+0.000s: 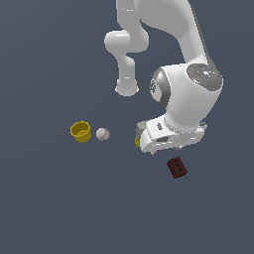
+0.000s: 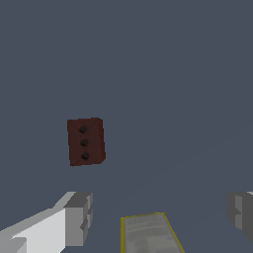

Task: Pick up a designated object from a clutter of objects.

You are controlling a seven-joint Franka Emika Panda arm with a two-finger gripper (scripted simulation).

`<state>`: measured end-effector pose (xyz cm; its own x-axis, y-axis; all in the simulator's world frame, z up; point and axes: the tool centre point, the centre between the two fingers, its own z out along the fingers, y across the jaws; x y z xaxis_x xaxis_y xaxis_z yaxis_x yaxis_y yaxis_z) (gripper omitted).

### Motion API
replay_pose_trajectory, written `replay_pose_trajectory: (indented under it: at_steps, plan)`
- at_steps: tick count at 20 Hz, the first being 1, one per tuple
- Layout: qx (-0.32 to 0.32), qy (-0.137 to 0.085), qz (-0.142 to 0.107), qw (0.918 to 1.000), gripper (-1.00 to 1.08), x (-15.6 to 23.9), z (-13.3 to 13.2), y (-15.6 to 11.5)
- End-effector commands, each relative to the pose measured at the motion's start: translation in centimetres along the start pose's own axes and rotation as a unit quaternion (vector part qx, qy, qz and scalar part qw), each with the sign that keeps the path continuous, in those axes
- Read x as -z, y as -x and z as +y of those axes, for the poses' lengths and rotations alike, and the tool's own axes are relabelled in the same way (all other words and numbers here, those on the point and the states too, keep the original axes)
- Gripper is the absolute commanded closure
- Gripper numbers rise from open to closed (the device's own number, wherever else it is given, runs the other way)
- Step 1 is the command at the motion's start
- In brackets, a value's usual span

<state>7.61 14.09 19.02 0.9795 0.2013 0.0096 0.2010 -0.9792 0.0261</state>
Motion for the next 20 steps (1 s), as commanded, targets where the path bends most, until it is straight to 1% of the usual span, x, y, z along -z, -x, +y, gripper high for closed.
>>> replay_pose_trajectory:
  at_steps: [1, 6, 11, 16, 20]
  plan:
    - [0.009, -0.002, -0.001, 1.0, -0.92, -2.4, -1.9, -0.8]
    - [0.024, -0.007, -0.002, 0.9997, -0.92, -6.5, -5.2, -1.7]
    - [0.034, -0.011, -0.003, 0.9994, -0.92, -9.3, -7.4, -2.0]
    - [0.039, -0.013, -0.004, 0.9992, -0.92, -10.8, -8.6, -2.1]
    - [0.039, -0.013, -0.005, 0.9991, -0.92, -11.0, -8.7, -2.0]
